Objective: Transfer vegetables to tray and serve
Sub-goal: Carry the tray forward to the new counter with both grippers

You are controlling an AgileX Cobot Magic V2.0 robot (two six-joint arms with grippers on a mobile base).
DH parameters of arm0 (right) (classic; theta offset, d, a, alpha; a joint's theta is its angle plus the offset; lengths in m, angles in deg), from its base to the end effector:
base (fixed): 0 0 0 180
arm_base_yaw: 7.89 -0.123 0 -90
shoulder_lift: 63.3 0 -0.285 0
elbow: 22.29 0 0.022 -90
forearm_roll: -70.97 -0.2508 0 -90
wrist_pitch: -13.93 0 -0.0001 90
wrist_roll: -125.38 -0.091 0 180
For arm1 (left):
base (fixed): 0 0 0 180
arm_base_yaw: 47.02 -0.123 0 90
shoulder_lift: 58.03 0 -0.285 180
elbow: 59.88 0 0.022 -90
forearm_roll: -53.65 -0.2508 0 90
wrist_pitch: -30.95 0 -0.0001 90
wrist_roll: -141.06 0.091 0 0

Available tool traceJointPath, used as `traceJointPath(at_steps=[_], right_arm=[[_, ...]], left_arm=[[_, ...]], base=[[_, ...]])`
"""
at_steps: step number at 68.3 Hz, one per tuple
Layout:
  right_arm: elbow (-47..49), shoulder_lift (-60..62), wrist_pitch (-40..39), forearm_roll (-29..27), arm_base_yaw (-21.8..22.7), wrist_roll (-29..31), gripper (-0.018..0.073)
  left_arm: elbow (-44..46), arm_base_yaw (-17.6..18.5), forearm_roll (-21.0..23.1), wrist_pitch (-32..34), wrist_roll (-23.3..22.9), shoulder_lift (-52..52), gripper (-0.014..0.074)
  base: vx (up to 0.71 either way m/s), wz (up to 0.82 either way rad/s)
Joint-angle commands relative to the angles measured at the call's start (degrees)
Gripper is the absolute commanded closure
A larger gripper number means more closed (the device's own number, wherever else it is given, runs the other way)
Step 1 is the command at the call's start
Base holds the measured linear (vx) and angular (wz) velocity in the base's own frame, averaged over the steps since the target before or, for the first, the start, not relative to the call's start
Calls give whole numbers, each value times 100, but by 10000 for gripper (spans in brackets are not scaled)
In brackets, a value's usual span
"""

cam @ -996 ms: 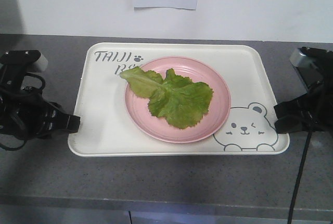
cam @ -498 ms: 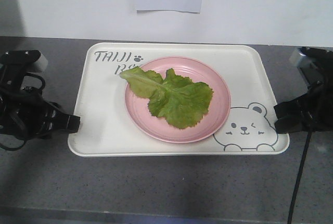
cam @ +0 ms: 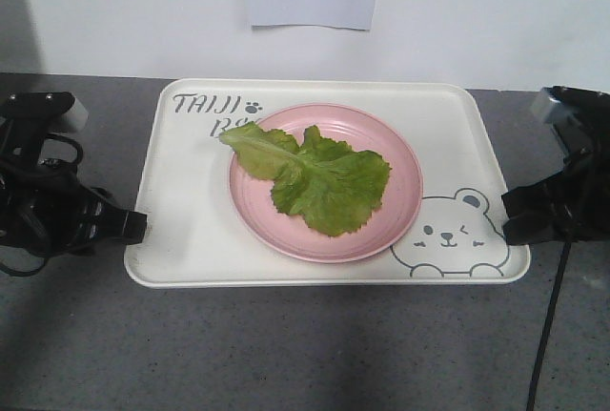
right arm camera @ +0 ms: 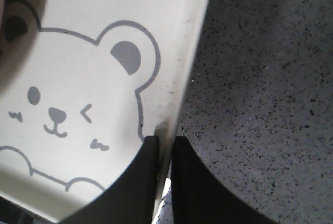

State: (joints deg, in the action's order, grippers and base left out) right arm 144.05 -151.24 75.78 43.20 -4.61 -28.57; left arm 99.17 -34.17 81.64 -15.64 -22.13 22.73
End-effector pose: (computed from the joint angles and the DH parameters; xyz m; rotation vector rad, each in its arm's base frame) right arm 0.2692 0.0220 0.3007 -0.3078 2.6887 0.5136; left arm 0.2403 -0.0867 0.3050 0.3519 2.5060 -0.5521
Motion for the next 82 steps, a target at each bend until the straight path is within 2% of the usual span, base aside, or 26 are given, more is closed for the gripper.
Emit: traceJointPath(at_steps=[1,82], right_arm=[[166,206,86,-595,-47,213,562],[166,206,86,-595,-47,213,562]], left_arm=[[174,45,448,218,142,-189,602],[174,45,448,218,142,-189,602]], base=[[6,0],[3,-1]])
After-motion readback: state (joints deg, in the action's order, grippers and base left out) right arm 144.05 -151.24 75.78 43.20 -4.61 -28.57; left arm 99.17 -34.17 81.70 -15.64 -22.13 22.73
